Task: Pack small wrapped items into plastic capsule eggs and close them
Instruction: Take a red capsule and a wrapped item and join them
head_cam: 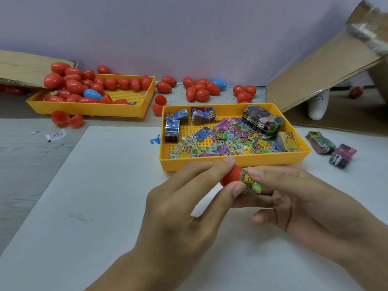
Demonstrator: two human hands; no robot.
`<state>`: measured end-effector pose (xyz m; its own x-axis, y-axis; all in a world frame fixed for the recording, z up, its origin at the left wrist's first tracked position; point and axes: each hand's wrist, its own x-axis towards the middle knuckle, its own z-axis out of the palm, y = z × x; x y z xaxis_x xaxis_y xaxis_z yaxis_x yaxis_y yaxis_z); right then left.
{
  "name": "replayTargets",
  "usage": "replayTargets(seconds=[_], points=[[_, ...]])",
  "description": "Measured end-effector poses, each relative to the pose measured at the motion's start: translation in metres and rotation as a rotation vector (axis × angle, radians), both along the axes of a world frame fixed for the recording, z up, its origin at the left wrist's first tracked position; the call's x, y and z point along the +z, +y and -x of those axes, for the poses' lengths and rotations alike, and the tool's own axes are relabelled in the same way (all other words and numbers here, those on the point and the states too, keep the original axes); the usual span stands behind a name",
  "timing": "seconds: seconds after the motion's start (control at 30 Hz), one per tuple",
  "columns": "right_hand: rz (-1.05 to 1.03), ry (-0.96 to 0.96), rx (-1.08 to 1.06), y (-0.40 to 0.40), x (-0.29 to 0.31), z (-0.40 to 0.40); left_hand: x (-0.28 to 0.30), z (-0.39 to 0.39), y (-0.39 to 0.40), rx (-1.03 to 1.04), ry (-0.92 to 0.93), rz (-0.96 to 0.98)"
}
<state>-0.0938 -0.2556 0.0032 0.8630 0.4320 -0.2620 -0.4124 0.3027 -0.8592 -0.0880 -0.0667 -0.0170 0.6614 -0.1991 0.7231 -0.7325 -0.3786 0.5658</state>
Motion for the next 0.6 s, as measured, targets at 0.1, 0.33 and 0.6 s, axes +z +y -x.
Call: replayTargets(seconds=[0.1,0.33,0.6], points=[[-0.009,0.049,-0.030,0.0007,-0.0030,0.0039,-0.0025,-0.0019,0.0001,-0.006,-0.017,-0.016],[-0.137,0.208,-0.041,0.0018,0.0003,0.0023,-0.0010,-0.0020,-0.0002,-0.042,0.052,-0.006],[-0.147,0.262,-0.099,0.0023,0.0002,0.0025,-0.0049,-0.0027,-0.0017,-0.125,0.137,0.021]])
